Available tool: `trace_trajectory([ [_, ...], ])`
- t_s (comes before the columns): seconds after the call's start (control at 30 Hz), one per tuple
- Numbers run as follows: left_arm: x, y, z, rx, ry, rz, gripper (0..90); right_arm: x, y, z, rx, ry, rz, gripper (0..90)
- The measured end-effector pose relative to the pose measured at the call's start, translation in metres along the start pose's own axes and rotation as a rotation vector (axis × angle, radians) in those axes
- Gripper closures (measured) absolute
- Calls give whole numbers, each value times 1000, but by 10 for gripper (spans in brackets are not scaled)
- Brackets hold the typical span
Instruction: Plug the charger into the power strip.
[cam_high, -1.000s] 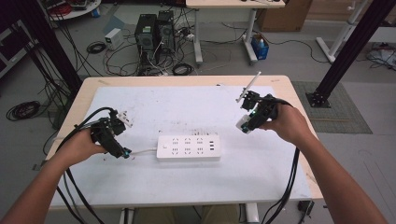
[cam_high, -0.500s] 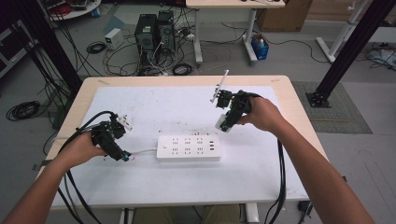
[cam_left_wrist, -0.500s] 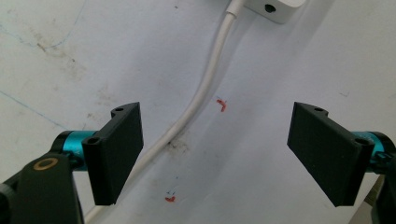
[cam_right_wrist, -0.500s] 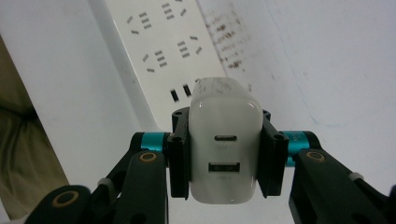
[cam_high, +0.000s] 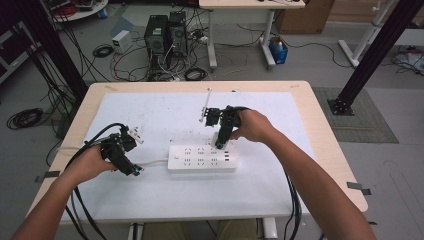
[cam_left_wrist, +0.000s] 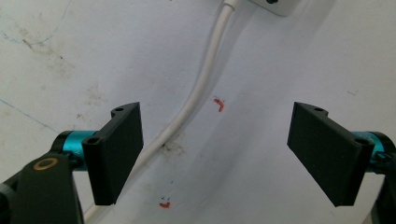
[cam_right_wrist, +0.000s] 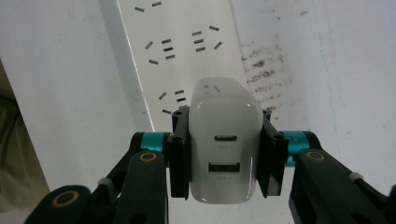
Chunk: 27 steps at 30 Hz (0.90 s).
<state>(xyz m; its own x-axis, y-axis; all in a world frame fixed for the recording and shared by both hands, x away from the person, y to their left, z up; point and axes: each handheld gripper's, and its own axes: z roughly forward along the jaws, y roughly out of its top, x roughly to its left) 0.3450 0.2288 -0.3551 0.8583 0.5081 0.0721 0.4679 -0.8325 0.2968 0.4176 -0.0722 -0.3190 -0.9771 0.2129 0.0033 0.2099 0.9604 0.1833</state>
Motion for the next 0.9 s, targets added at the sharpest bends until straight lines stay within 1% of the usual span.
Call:
trace_trajectory([
  [0.07, 0, 0, 1, 2, 1, 0, 185, 2, 3, 6, 14, -6, -12, 623],
  [0.1, 1, 0, 0, 9, 1, 11, 185, 3, 4, 8, 21, -11, -22, 623],
  [0.17, 0, -1, 2, 1, 1, 0, 185, 4, 6, 13, 27, -29, -43, 623],
  [0.3, 0, 0, 4, 2, -1, 2, 185, 7, 11, 22, 51, -38, -77, 623],
  [0.33, 0, 0, 4, 2, -1, 2, 185, 8, 13, 25, 54, -47, -96, 623],
  [0.37, 0, 0, 4, 2, -1, 2, 185, 8, 13, 25, 54, -47, -96, 623],
  [0.4, 0, 0, 4, 1, -2, -1, 185, 9, 13, 27, 55, -52, -108, 623],
  [0.43, 0, -1, 4, -3, -3, -4, 185, 9, 15, 30, 69, -54, -131, 623],
  [0.5, 0, -1, 4, -2, -5, 3, 185, 10, 16, 30, 64, -54, -145, 623],
  [0.53, 0, -1, 4, -9, -8, -2, 185, 10, 16, 32, 71, -54, -167, 624],
  [0.57, 1, -1, 4, -3, -7, 2, 185, 12, 17, 35, 85, -55, -183, 624],
  [0.6, 0, -2, 5, -11, -10, -8, 184, 13, 18, 35, 89, -62, -201, 624],
  [0.63, 1, -2, 5, -5, -8, 2, 185, 14, 19, 35, 98, -67, -211, 624],
  [0.7, 1, -2, 6, -15, -10, -16, 185, 16, 21, 36, 124, -74, -207, 624],
  [0.73, 1, -2, 5, -6, -9, -5, 185, 17, 23, 36, 140, -79, -209, 624],
  [0.77, 0, -2, 6, -19, -10, -16, 185, 18, 25, 37, 153, -89, -222, 624],
  [0.8, 0, -2, 6, -22, -10, -15, 185, 19, 26, 37, 169, -93, -212, 625],
  [0.9, 0, -2, 7, -24, -11, -17, 185, 19, 28, 38, 176, -93, -207, 625],
])
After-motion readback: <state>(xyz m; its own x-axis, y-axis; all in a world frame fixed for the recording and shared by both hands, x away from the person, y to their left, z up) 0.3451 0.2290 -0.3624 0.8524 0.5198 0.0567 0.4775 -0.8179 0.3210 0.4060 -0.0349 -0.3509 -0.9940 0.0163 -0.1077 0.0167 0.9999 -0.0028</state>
